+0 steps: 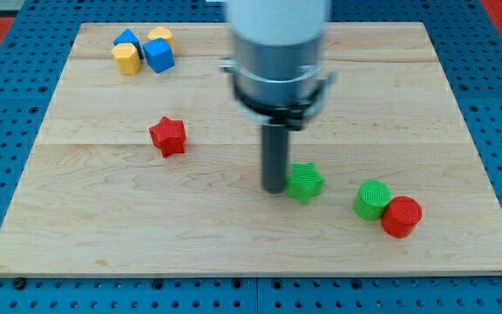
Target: Push the red star to the left of the green star
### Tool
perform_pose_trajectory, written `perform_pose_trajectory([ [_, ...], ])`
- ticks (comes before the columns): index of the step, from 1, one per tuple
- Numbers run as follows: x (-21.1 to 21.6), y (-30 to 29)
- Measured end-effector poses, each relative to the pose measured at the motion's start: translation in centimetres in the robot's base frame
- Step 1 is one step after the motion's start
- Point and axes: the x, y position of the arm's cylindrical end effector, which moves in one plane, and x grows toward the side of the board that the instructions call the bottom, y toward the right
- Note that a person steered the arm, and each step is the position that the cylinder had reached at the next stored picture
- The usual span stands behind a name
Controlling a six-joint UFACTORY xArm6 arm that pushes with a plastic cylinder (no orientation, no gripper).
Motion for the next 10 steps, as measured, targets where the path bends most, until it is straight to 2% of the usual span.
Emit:
perform_pose_trajectory([
  [1,0.8,7.4],
  [2,1.6,1.6],
  [3,0.5,-11.5],
  [4,-4.0,-22.4],
  [5,-10.8,-24.2],
  [7,-5.6,-14.1],
  [9,-2.3,-2.5],
  [10,-1.4,0.9],
])
